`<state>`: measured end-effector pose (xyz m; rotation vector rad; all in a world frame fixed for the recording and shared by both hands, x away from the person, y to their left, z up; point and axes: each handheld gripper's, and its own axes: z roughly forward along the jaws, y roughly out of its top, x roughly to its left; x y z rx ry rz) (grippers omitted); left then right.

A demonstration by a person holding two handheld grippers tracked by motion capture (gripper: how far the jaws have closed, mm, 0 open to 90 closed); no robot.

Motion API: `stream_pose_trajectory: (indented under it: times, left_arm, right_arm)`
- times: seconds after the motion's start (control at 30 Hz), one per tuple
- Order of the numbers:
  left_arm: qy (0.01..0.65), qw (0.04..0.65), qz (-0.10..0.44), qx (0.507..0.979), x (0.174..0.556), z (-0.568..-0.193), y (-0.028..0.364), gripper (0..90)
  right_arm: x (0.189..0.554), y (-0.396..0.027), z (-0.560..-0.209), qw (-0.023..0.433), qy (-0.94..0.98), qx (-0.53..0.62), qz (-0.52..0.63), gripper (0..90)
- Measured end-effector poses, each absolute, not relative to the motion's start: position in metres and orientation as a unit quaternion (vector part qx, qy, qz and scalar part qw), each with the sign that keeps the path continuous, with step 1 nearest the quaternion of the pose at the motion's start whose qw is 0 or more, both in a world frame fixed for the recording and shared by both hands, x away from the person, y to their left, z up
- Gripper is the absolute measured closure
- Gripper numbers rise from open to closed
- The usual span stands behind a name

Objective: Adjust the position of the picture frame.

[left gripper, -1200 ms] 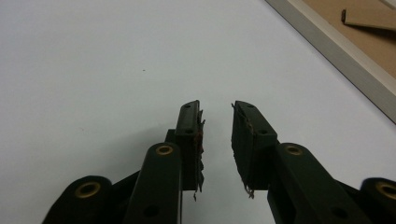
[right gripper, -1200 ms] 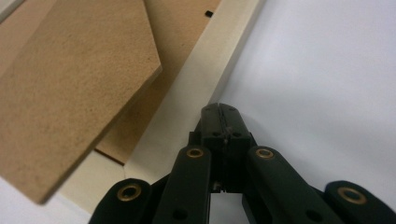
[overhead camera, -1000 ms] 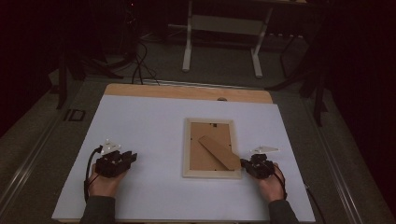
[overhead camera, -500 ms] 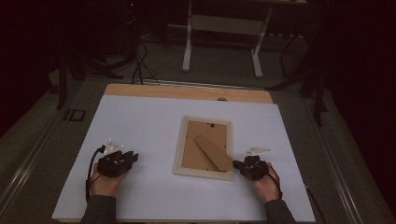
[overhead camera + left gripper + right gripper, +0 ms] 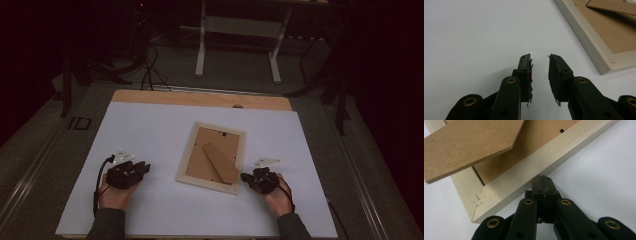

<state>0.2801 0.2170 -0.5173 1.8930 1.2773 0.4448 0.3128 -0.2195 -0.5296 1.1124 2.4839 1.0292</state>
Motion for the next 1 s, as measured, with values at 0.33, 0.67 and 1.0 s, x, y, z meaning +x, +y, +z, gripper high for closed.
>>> stream_pose_trajectory:
  times: [0.33,0.67,1.0]
  left_arm:
    - [0.504,0.4,0.183,0.743,0.28,-0.517,0.217,73.7]
    - [0.509,0.384,0.186,0.748,0.282,-0.519,0.214,83.6]
    - [0.502,0.366,0.189,0.76,0.284,-0.522,0.208,90.0]
  right_arm:
    - [0.313,-0.198,-0.53,0.106,0.861,0.348,0.355,90.0]
    - [0.314,-0.178,-0.53,0.097,0.869,0.328,0.357,90.0]
    - [0.314,-0.158,-0.53,0.093,0.878,0.308,0.354,90.0]
